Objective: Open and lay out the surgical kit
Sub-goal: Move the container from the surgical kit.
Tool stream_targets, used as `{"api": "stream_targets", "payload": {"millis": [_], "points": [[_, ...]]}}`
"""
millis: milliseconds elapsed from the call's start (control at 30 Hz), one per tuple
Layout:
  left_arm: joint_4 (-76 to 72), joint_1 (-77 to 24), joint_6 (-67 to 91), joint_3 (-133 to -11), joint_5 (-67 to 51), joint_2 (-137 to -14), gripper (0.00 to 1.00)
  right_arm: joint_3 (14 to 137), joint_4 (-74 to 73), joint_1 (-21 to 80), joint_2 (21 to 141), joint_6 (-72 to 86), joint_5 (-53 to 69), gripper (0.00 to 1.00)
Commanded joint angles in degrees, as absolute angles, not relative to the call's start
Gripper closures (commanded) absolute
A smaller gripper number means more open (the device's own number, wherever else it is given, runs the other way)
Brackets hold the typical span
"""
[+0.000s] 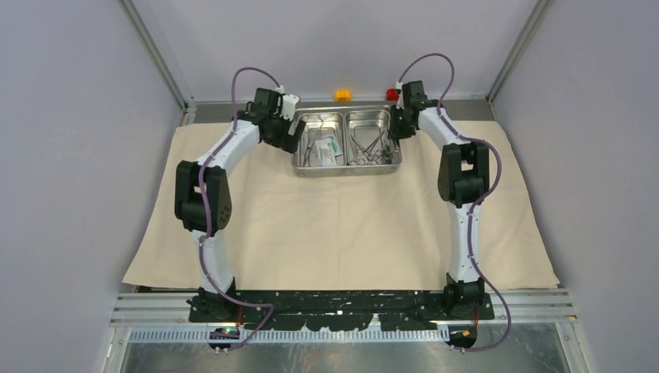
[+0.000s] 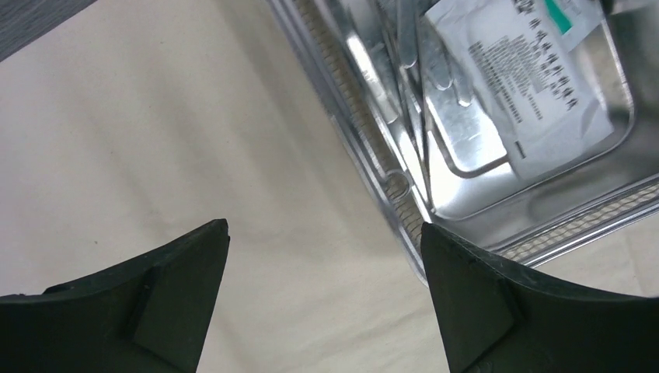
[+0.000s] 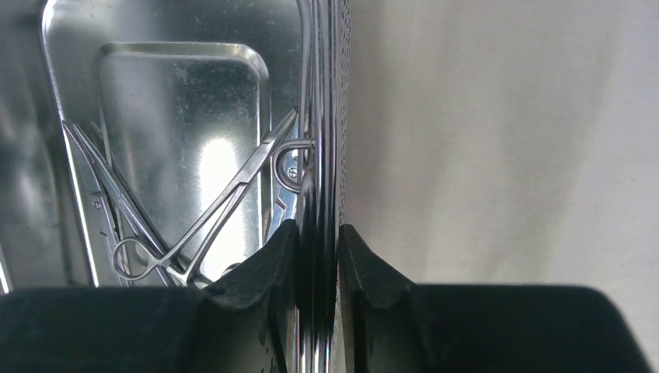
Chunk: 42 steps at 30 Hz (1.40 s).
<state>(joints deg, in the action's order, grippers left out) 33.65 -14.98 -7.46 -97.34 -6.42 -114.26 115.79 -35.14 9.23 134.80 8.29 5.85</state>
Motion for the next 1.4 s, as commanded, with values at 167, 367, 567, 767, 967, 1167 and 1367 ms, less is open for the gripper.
{"api": "stream_targets", "payload": {"millis": [167, 367, 567, 767, 967, 1167, 1367], "points": [[26.4, -14.85, -13.15, -89.56, -1.22, -106.6, 0.03, 108.2, -35.86, -3.21, 124.64, 7.15, 4.83, 0.99], [25.28, -14.85, -14.07, -86.39, -1.04, -104.46, 0.02, 109.72, -39.71, -7.16, 125.21, -6.34, 2.33, 1.0], [25.96, -14.85, -14.24, -85.63, -1.47, -104.02, 0.02, 114.68, -43.27, -7.38, 129.02, -16.22, 0.27, 0.99], [26.34, -14.86, -13.74, -85.4, -1.5, -103.75, 0.02, 125.8, -48.24, -7.3, 135.59, -15.82, 1.62, 0.98], [27.07, -14.86, -13.49, -85.7, -1.68, -103.52, 0.01, 122.93, -46.36, -7.29, 133.08, -11.98, 2.13, 0.81], [27.18, -14.85, -13.67, -85.49, -0.86, -103.04, 0.0, 109.54, -36.65, -7.29, 119.59, -6.53, 0.18, 0.47], [26.4, -14.85, -13.54, -83.97, -0.44, -102.1, 0.0, 98.21, -27.13, -3.88, 107.66, -1.69, 0.84, 0.28]]}}
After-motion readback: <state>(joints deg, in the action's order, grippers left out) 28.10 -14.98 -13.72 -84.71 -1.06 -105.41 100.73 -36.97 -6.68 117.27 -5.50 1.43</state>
